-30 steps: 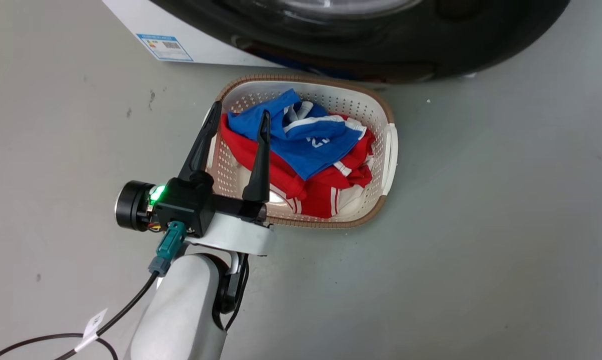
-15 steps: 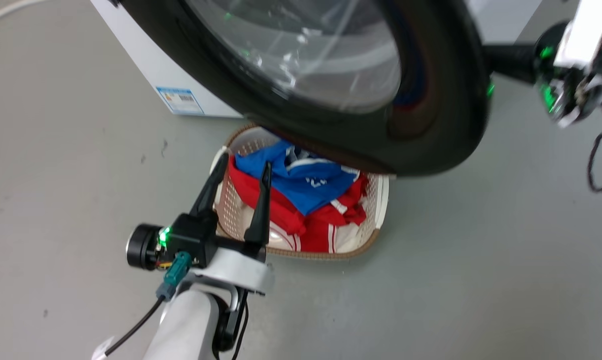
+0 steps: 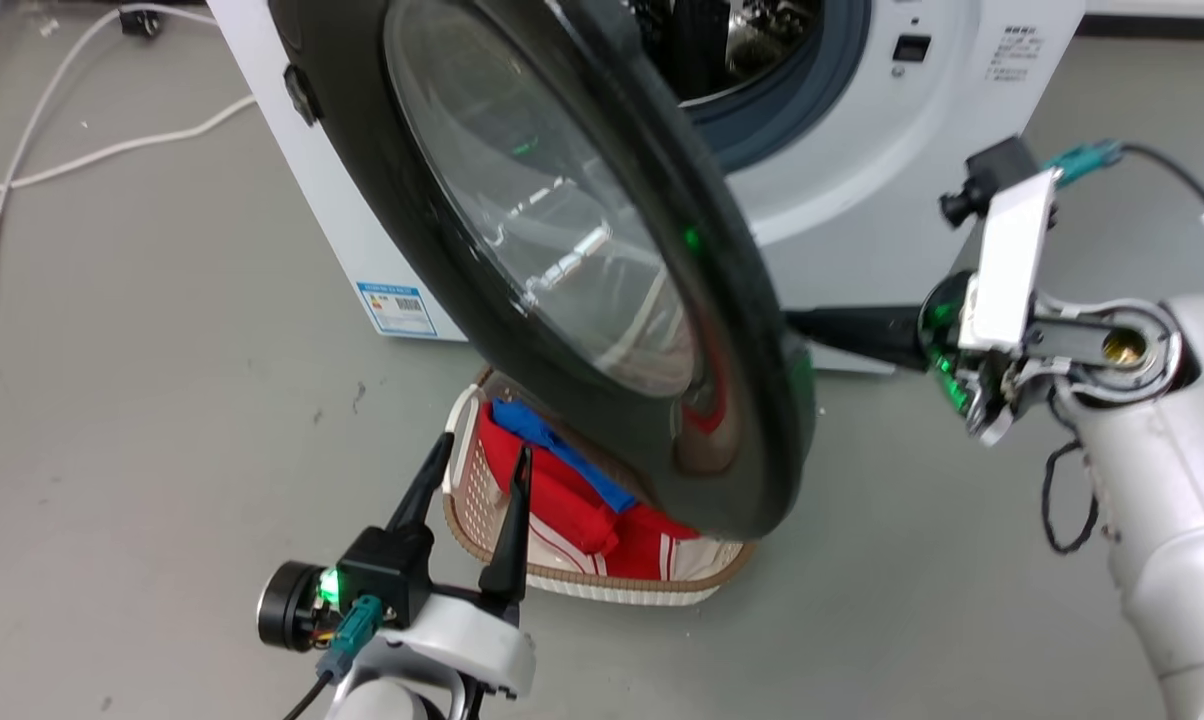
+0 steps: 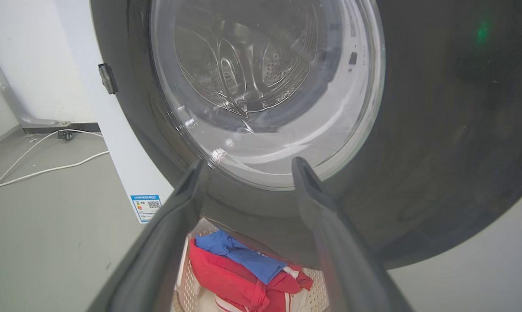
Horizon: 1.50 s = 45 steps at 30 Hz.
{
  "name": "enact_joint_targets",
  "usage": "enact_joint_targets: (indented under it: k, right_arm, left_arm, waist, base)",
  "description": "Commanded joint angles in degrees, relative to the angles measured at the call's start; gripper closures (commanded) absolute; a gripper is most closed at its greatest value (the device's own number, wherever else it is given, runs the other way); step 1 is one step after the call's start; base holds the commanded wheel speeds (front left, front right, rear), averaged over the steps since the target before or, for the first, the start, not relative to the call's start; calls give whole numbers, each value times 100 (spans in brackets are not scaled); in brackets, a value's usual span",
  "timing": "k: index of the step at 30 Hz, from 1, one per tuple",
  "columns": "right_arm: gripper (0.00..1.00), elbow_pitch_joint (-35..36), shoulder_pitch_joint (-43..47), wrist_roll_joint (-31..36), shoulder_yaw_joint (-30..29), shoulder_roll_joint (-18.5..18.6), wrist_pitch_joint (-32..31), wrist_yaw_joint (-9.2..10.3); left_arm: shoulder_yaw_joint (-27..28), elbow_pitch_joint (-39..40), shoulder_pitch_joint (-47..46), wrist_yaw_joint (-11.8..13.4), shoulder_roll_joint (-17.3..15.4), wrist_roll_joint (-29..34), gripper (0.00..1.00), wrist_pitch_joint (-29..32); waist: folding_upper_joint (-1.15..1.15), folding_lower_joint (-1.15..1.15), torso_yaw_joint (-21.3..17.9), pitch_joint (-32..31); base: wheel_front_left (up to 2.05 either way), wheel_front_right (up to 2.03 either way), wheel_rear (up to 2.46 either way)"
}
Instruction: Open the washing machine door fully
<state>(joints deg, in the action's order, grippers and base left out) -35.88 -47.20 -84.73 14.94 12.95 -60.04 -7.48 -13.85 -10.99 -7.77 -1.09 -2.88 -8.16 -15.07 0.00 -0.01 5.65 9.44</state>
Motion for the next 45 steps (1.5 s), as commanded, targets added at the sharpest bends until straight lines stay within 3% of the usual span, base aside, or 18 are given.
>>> enact_joint_targets:
  k: [1,17,28,38,41,42,45]
  right_arm:
    - [100,71,187,-36,26,-100,-40,-3]
    - [100,457,1217,110,49,-788,224,-3]
    - [100,1283,2037,11,-704,-785,1319,-3]
    - [100,2817,3621,188,-1549,-623,2533,-3]
    - [42,3187,4075,419,-1763,-625,3032,-3]
    - [1,3301,4217,511,-1797,-631,3164,-3]
    - [0,3549,4596,766,-1900,-631,3524,-3]
  left_arm:
    - [10,-26,72,-31,-1,30,0,-14]
    - [-90,-222,338,-147,-2,-55,0,-14]
    - [45,-202,425,-183,-19,-60,0,-14]
    - [281,-219,535,-151,-94,-97,0,-14]
    - [332,-233,558,-146,-115,-92,0,-14]
    - [348,-239,574,-144,-125,-89,0,-14]
    - [367,-275,594,-163,-146,-82,0,-14]
  waist:
    - [0,1,28,-108]
    - [0,1,230,-629]
    - [0,1,-53,-763]
    - [0,1,-416,-852]
    - [0,1,-516,-887]
    - [0,1,-549,-899]
    - [0,1,-608,-945]
  base:
    - [0,0,0]
    - [0,0,0]
    - [0,0,0]
    - [0,0,0]
    - [0,0,0]
    - [0,0,0]
    - [0,0,0]
